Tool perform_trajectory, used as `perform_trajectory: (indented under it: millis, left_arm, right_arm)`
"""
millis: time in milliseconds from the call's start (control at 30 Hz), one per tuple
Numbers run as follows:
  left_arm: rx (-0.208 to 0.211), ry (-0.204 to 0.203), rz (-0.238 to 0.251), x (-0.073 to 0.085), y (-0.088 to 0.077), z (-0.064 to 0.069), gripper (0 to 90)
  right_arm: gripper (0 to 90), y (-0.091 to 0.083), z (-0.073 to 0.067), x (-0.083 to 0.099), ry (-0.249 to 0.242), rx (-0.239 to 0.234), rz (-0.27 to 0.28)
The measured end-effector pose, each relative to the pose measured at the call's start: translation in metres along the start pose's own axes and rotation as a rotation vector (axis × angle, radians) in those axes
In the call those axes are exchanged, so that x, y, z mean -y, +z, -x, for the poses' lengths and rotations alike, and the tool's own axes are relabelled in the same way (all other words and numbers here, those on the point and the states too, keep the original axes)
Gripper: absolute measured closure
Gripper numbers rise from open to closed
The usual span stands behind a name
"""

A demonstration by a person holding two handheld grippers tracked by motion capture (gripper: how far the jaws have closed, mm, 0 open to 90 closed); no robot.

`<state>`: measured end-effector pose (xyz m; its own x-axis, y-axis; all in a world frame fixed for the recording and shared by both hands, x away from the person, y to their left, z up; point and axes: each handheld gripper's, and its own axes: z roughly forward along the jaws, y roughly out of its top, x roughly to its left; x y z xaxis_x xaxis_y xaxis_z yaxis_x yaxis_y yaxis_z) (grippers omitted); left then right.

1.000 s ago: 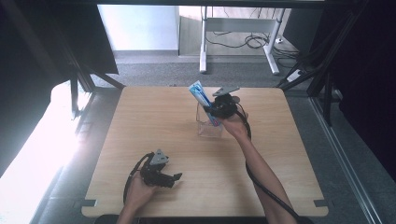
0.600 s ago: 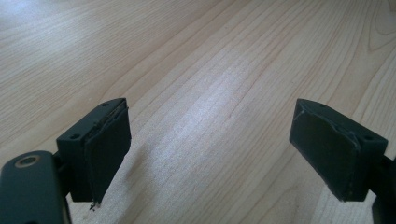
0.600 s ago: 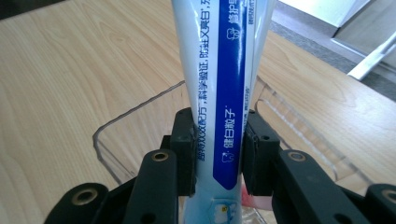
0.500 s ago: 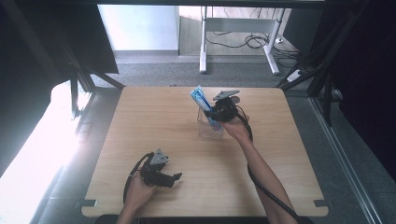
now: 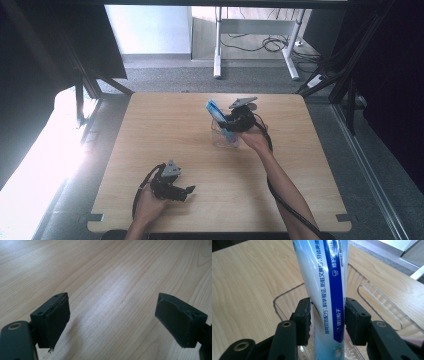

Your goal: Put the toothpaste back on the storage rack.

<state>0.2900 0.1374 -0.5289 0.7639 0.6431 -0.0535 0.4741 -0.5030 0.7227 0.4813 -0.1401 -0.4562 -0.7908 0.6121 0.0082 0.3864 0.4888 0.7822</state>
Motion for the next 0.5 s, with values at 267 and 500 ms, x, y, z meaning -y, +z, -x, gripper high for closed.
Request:
perform_trajectory:
  millis: [267,500]
  left_arm:
    - [-0.003,0.006,0.002,0.0003,0.0004,0.0001,12.9]
    - [-0.003,0.009,0.005,0.0004,0.0004,0.0005,12.9]
  right_arm:
    - [47.7,-0.0049,0.0009,-0.0017,0.01,-0.007,0.017]
    - [38.1,-0.0106,-0.0011,-0.0003,0.009,-0.035,0.03]
